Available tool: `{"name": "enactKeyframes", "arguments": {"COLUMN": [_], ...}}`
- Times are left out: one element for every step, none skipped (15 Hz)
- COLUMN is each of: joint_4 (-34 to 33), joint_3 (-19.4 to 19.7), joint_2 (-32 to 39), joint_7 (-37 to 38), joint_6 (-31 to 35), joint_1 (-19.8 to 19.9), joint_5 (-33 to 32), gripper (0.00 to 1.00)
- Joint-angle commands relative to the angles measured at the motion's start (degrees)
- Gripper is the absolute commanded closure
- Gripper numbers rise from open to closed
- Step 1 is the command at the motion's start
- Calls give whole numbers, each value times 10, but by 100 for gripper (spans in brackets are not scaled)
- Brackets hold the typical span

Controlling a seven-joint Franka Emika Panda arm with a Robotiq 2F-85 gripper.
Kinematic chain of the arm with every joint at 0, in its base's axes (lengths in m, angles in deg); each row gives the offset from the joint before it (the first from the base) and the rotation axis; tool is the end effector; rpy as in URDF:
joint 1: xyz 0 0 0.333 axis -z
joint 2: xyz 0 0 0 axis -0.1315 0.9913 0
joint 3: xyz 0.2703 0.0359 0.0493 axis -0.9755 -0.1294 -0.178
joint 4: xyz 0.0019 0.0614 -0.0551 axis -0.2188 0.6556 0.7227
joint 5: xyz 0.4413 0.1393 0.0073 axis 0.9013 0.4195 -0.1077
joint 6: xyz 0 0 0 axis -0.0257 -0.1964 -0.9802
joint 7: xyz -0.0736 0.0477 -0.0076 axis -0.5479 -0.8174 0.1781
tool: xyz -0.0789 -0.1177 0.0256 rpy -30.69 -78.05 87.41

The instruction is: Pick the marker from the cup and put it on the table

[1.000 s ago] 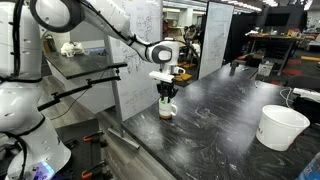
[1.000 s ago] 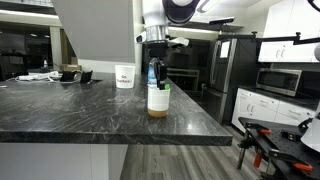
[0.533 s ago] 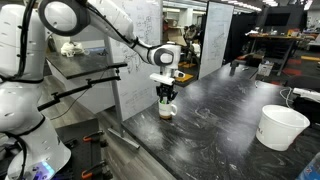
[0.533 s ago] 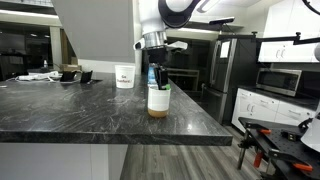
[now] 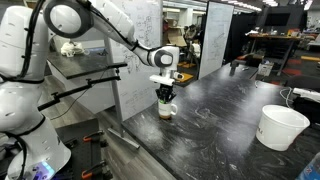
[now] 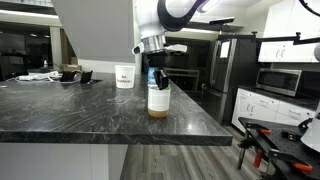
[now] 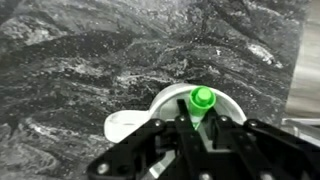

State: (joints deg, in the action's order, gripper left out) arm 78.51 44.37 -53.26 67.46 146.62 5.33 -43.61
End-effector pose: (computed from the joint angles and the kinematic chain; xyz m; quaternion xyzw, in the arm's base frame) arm 0.6556 0.0433 0.1632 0.9537 0.2706 -0.1232 0.0443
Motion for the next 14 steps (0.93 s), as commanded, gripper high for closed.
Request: {"name": "enactKeyframes", "arguments": {"joint_4": [-6,-6,-4,-5,-6,-4,-2,5,9,19,24,35,40,49], "joint_3": [-8,-8,-9,-10,-10,-10,-9,-10,-10,-12,-13,-11,-7,-1], "joint_2": [-5,-10,-15,-21,-29,-38,-49,-63,-75,-94,-107,-125,-137,-150], "joint_7": [0,1,-1,-5,-8,-10,-13,-25,-38,-65,-91,-122,-143,-163], "joint_6": [-17,-16,-16,-16,-16,-16,-15,-13,-10,-4,-2,4,2,2], "joint_1": [-1,-1,2,5,9,14,19,30,39,53,64,74,80,87], "joint_5": [-15,-16,-13,-7,-2,4,10,23,37,61,82,102,110,115], "gripper": [95,95,95,95,95,95,95,95,95,95,95,95,95,95]}}
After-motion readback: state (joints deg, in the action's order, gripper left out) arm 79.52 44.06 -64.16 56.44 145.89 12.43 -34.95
